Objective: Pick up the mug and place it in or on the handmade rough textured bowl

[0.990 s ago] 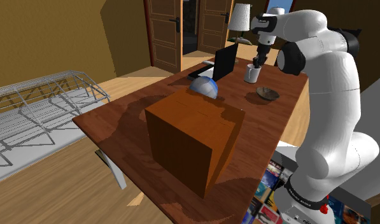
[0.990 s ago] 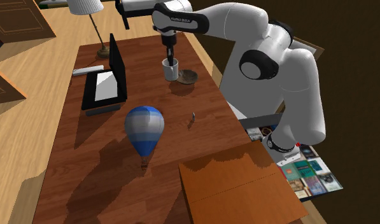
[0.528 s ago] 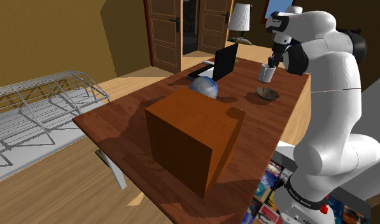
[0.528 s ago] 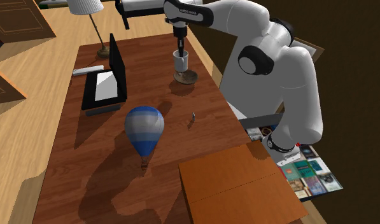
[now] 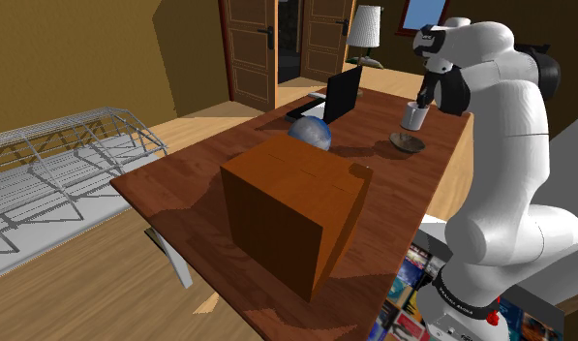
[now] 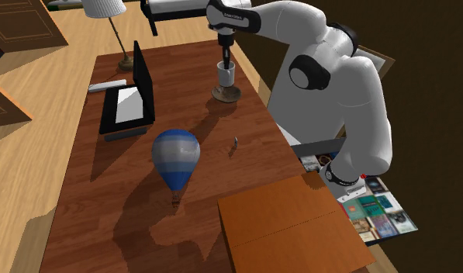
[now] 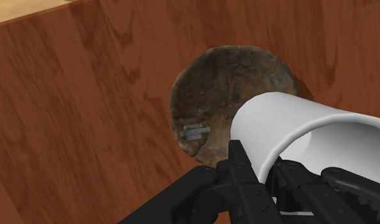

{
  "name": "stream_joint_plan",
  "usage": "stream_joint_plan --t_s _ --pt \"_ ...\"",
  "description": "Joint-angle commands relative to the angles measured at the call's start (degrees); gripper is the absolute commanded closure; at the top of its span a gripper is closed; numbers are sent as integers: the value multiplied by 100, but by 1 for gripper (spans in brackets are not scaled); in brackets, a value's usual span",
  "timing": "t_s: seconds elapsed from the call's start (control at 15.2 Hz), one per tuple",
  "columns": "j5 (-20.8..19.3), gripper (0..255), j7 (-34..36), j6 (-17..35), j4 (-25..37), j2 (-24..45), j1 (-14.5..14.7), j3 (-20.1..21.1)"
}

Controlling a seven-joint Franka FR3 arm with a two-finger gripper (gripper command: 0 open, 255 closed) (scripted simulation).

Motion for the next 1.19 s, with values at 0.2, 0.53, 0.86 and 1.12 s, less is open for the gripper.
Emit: stream_joint_plan --t_s 0.2,0.53,0.86,1.12 --pt "7 255 -60 395 -434 -24 87 2" --pt "38 255 -115 756 -780 8 143 20" --pt "67 255 -151 975 -971 48 168 37" --pt "67 255 -151 974 -970 48 168 37"
